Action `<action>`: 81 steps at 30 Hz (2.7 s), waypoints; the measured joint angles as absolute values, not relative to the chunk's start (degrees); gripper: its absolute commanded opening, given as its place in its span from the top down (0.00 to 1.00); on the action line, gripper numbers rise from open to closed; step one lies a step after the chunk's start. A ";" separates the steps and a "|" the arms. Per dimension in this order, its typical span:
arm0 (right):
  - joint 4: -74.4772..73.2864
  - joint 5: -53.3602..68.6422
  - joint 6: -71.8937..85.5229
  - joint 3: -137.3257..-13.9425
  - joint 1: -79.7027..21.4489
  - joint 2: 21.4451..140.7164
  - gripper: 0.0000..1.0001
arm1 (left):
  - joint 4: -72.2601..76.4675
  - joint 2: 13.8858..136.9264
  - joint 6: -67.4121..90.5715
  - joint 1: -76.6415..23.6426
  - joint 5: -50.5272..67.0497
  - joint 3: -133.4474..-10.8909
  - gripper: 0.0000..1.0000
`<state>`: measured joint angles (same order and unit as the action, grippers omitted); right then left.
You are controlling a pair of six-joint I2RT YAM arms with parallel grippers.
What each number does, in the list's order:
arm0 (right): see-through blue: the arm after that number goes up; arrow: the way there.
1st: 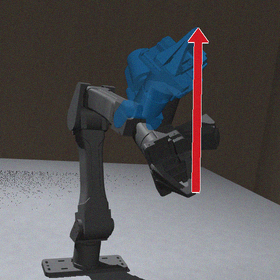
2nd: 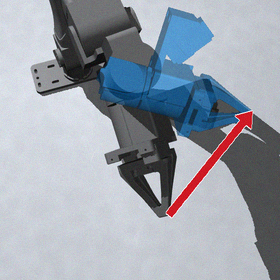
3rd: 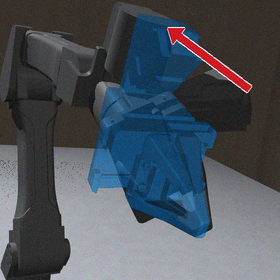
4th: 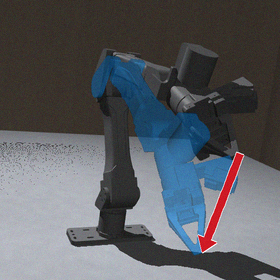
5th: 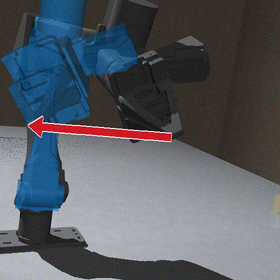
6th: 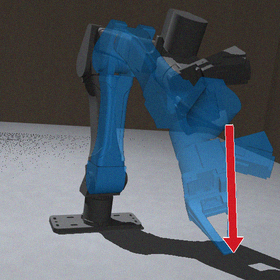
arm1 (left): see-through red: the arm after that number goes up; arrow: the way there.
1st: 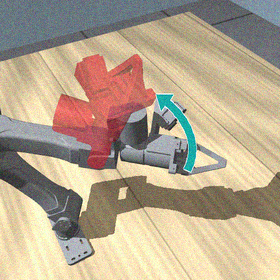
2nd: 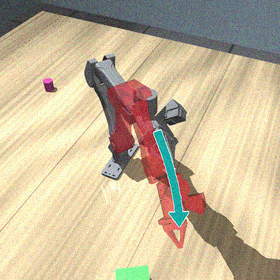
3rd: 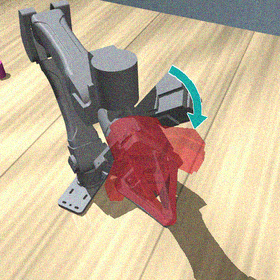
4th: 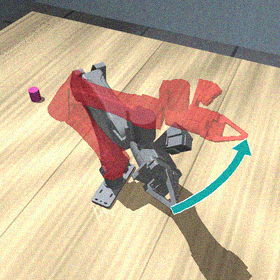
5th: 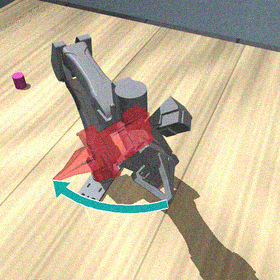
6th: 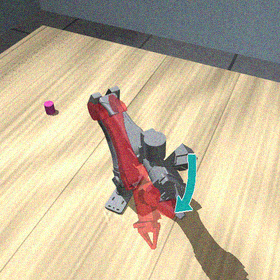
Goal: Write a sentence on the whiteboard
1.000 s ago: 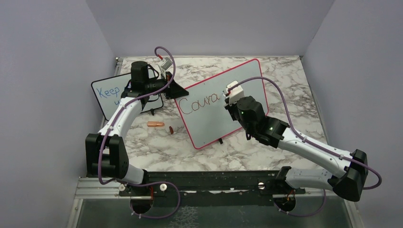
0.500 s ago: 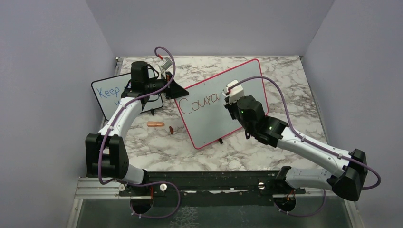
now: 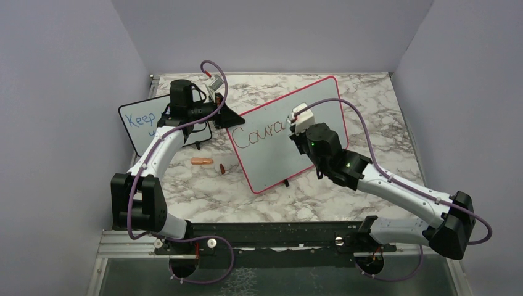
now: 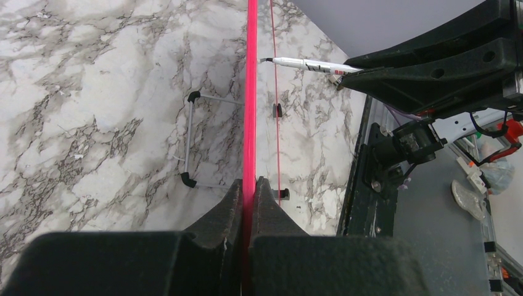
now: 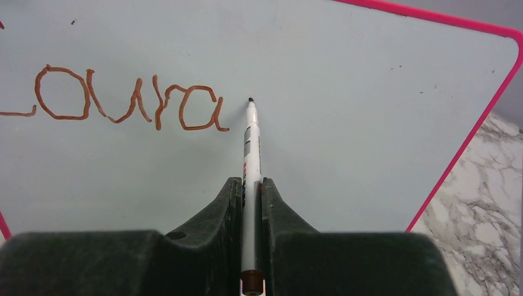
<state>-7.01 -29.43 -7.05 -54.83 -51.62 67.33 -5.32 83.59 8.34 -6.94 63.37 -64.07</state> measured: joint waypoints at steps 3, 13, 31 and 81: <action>-6.79 -29.26 -7.14 -54.83 -51.62 67.44 0.99 | -5.34 83.59 8.34 -6.94 63.37 -64.07 1.00; -5.34 -27.86 -7.53 -54.83 -51.62 67.83 0.99 | -5.32 83.70 8.32 -6.92 63.33 -64.07 1.00; -6.87 -25.21 -7.40 -54.83 -51.62 67.51 0.99 | -5.39 83.85 8.32 -6.87 63.37 -64.18 1.00; -9.02 -26.76 -7.64 -54.24 -49.78 66.22 0.99 | -5.48 83.88 8.29 -6.87 63.40 -64.23 1.00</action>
<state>-9.02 -26.76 -7.64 -54.24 -49.78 66.22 -5.48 83.88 8.29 -6.87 63.40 -64.23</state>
